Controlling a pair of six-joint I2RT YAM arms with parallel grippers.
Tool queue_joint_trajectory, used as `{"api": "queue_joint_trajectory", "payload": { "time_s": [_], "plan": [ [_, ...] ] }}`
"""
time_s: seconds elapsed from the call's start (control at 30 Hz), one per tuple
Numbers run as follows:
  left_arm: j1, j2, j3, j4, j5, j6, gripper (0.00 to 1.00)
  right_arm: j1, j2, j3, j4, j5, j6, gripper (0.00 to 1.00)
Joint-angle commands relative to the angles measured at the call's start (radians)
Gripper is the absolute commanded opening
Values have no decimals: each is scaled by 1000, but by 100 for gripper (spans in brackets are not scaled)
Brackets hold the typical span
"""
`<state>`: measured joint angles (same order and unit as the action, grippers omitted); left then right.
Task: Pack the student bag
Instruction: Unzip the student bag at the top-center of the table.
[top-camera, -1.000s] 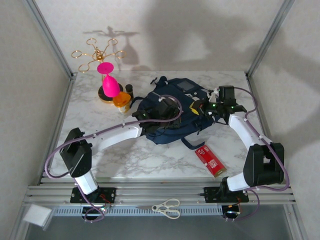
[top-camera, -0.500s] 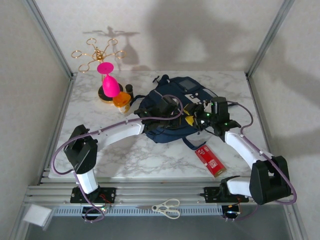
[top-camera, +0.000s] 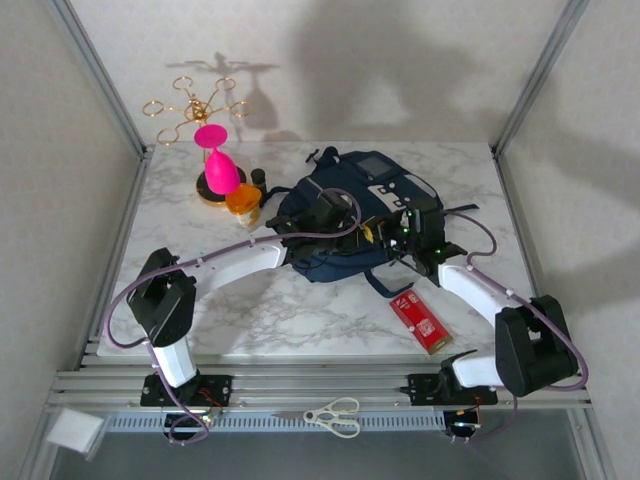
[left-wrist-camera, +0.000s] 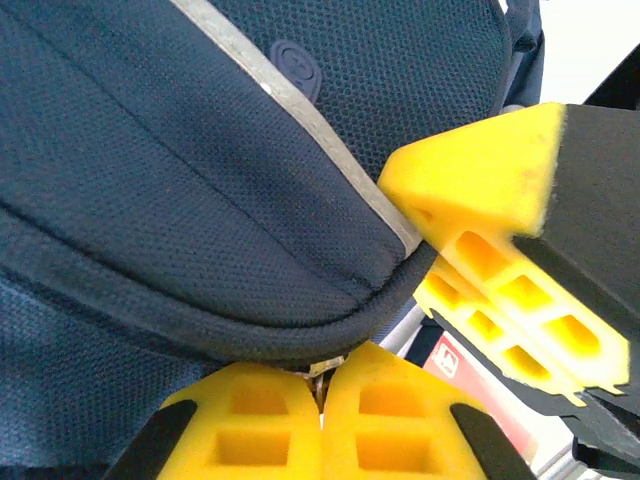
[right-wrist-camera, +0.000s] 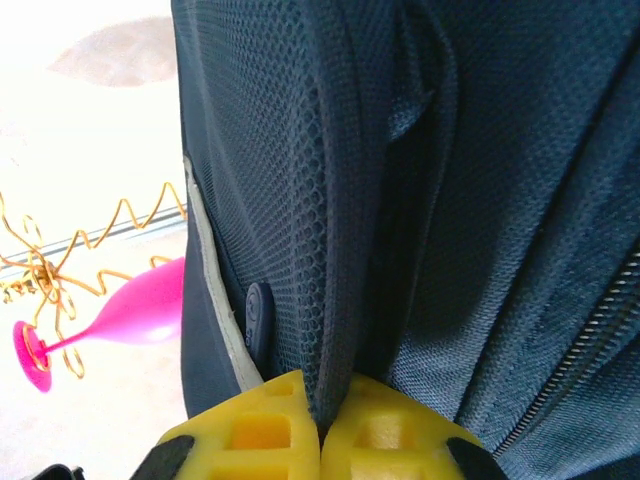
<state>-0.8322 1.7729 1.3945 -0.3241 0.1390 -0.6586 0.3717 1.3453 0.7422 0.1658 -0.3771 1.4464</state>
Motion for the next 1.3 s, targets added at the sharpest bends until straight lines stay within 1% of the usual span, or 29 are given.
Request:
{"api": "queue_joint_trajectory", "payload": {
  "time_s": [0.0,0.1,0.17,0.27,0.3,0.4,0.5,0.57,0.6,0.63,0.7,0.77,0.8,0.83,0.87,0.93,1.0,1.07,1.1,1.2,1.27],
  "plan": [
    [-1,-80,1,-81,-10,-50,0,-20,-15,0,-19,71,-111,0],
    [15,-108,-20,-161,-6,-42,0,-47,-17,18,-101,36,-222,0],
    [37,-126,-46,-201,-12,-26,0,-86,-31,-4,-119,-6,-278,0],
    [70,-152,-81,-249,-32,20,0,-171,-44,-19,-138,-107,-386,0],
    [74,-161,-92,-245,-17,46,0,-198,-36,-4,-160,-140,-436,0],
    [77,-165,-83,-269,1,135,0,-250,-12,62,-270,-170,-584,0],
    [84,-168,-97,-248,-9,212,0,-301,4,151,-383,-154,-708,0],
    [91,-145,-75,-252,-13,224,0,-332,22,207,-436,-168,-764,0],
    [85,-133,-54,-243,9,232,0,-334,30,225,-450,-186,-775,0],
    [63,-130,-39,-217,27,249,0,-332,30,229,-451,-198,-769,0],
    [1,-147,-27,-140,8,308,0,-327,14,194,-415,-238,-728,0],
    [-31,-155,-25,-73,-11,376,14,-330,3,188,-414,-246,-704,0],
    [-31,-143,-17,-60,-17,382,17,-329,-3,193,-415,-239,-694,0],
    [-28,-124,7,-67,-20,384,18,-330,-6,196,-411,-234,-683,0],
    [-30,-90,44,-82,-22,394,19,-329,-8,196,-404,-236,-671,6],
    [-39,-48,83,-78,-10,433,20,-321,-10,189,-388,-250,-634,10],
    [-35,-24,82,-40,-7,453,21,-300,-23,161,-340,-262,-571,25],
    [-20,8,103,-39,28,449,20,-278,-42,120,-262,-268,-488,31],
    [-16,20,107,-28,51,447,20,-265,-51,105,-237,-268,-450,37],
    [-16,44,118,8,82,435,17,-218,-77,86,-217,-225,-383,43],
    [-15,54,120,22,95,429,18,-185,-92,64,-192,-203,-331,45]
  ]
}}
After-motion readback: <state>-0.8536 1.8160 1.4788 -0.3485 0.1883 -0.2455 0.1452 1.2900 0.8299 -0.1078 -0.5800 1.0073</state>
